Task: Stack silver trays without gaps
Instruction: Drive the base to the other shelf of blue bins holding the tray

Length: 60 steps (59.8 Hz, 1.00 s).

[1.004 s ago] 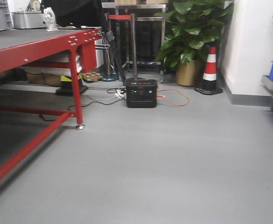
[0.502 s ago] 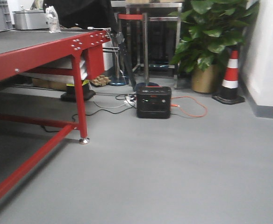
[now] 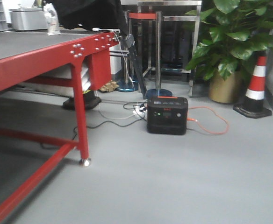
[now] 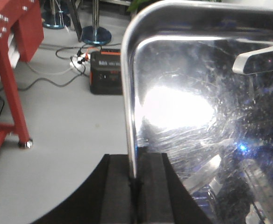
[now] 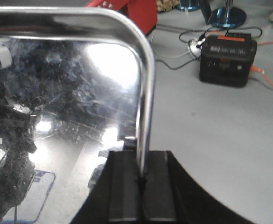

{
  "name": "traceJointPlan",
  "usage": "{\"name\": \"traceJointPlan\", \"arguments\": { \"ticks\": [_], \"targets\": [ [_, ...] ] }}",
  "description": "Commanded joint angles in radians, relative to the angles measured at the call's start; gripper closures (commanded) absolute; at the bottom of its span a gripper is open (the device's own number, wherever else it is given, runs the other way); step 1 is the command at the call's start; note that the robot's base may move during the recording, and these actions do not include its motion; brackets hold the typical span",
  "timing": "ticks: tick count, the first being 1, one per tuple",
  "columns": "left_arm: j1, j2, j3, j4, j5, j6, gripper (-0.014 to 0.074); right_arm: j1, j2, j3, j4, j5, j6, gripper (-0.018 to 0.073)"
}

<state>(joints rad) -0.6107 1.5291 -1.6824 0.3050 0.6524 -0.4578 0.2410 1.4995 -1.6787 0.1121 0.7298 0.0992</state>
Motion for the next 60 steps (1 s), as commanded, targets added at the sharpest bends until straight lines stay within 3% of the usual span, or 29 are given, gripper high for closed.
{"name": "traceJointPlan", "arguments": {
  "ticks": [1, 60],
  "targets": [
    [-0.002, -0.01, -0.015, -0.003, -0.044, 0.002, 0.0601, 0.0, -0.014, -0.006, 0.0, -0.044, -0.012, 0.0639],
    [-0.002, -0.01, -0.015, 0.039, -0.044, 0.002, 0.0601, 0.0, -0.006, -0.006, 0.0, -0.06, -0.012, 0.0639]
  ]
}}
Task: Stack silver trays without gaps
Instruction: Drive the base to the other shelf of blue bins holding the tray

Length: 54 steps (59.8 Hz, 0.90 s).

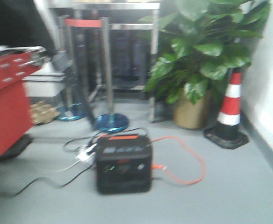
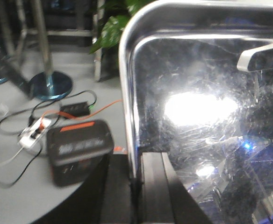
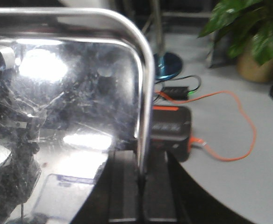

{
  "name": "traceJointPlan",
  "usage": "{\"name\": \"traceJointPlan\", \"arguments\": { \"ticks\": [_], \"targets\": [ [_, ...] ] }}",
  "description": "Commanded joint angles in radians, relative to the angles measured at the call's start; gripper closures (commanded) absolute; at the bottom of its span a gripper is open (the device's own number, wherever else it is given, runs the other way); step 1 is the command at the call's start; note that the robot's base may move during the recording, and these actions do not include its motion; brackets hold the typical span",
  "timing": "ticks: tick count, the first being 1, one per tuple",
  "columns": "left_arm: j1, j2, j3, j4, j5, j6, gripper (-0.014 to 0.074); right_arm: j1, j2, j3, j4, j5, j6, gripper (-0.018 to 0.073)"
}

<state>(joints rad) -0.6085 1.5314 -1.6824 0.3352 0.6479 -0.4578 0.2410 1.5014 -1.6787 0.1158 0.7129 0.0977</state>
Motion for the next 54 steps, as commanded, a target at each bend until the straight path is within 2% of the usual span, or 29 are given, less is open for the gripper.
{"name": "traceJointPlan", "arguments": {
  "ticks": [1, 54],
  "targets": [
    [-0.004, -0.012, -0.015, 0.011, -0.04, 0.002, 0.0601, 0.0, -0.008, -0.006, -0.004, -0.043, -0.011, 0.0639],
    [-0.002, -0.012, -0.015, 0.013, -0.04, 0.002, 0.0601, 0.0, -0.008, -0.006, -0.004, -0.043, -0.011, 0.0639]
  ]
}}
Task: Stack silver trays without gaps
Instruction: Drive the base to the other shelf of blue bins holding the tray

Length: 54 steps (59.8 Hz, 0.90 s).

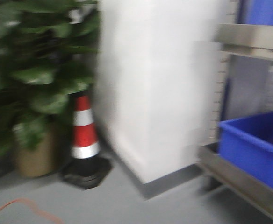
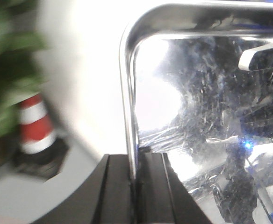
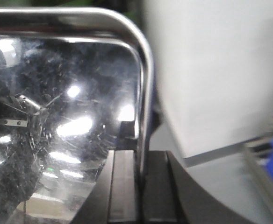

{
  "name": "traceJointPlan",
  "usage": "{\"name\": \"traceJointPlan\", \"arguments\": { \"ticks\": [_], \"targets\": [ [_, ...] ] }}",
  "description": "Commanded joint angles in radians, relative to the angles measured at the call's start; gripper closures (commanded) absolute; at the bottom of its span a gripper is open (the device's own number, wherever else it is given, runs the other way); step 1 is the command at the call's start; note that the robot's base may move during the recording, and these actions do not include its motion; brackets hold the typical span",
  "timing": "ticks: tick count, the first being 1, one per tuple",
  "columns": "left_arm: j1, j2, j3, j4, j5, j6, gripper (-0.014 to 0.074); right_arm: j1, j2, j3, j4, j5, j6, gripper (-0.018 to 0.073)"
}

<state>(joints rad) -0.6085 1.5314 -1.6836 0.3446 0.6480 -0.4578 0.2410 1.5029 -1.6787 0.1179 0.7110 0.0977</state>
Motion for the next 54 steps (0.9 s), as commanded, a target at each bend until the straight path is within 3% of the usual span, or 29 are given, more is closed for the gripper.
{"name": "traceJointPlan", "arguments": {
  "ticks": [1, 54],
  "targets": [
    [-0.002, -0.012, -0.013, 0.003, -0.04, 0.002, 0.0601, 0.0, -0.01, -0.006, -0.006, -0.041, -0.011, 0.0639],
    [-0.002, -0.012, -0.013, 0.003, -0.04, 0.002, 0.0601, 0.0, -0.01, -0.006, -0.006, -0.041, -0.011, 0.0639]
  ]
}}
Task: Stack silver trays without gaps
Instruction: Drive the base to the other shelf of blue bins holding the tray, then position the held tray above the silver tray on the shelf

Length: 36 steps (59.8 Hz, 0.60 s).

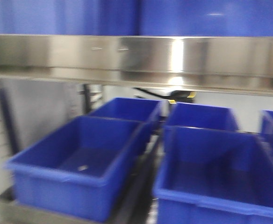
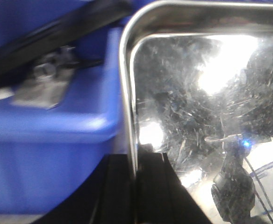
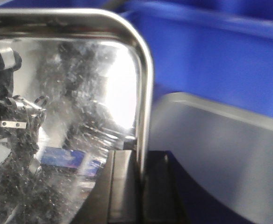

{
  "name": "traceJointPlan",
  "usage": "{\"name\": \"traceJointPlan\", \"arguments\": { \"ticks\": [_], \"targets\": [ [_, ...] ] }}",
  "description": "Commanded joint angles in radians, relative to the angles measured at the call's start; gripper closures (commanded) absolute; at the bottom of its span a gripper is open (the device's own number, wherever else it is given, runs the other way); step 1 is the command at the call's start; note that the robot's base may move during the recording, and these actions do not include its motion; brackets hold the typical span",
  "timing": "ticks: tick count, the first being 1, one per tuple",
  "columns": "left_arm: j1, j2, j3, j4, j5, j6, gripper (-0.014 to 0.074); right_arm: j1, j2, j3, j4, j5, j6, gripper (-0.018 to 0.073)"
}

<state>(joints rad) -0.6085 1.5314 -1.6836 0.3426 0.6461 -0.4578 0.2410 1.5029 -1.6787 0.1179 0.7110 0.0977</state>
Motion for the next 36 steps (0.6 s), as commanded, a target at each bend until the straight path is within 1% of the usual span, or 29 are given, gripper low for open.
{"name": "traceJointPlan", "arguments": {
  "ticks": [1, 36],
  "targets": [
    [-0.002, -0.012, -0.013, 0.005, -0.038, 0.002, 0.0601, 0.0, -0.01, -0.006, -0.006, -0.041, -0.011, 0.0639],
    [-0.002, -0.012, -0.013, 0.005, -0.038, 0.002, 0.0601, 0.0, -0.01, -0.006, -0.006, -0.041, -0.011, 0.0639]
  ]
}}
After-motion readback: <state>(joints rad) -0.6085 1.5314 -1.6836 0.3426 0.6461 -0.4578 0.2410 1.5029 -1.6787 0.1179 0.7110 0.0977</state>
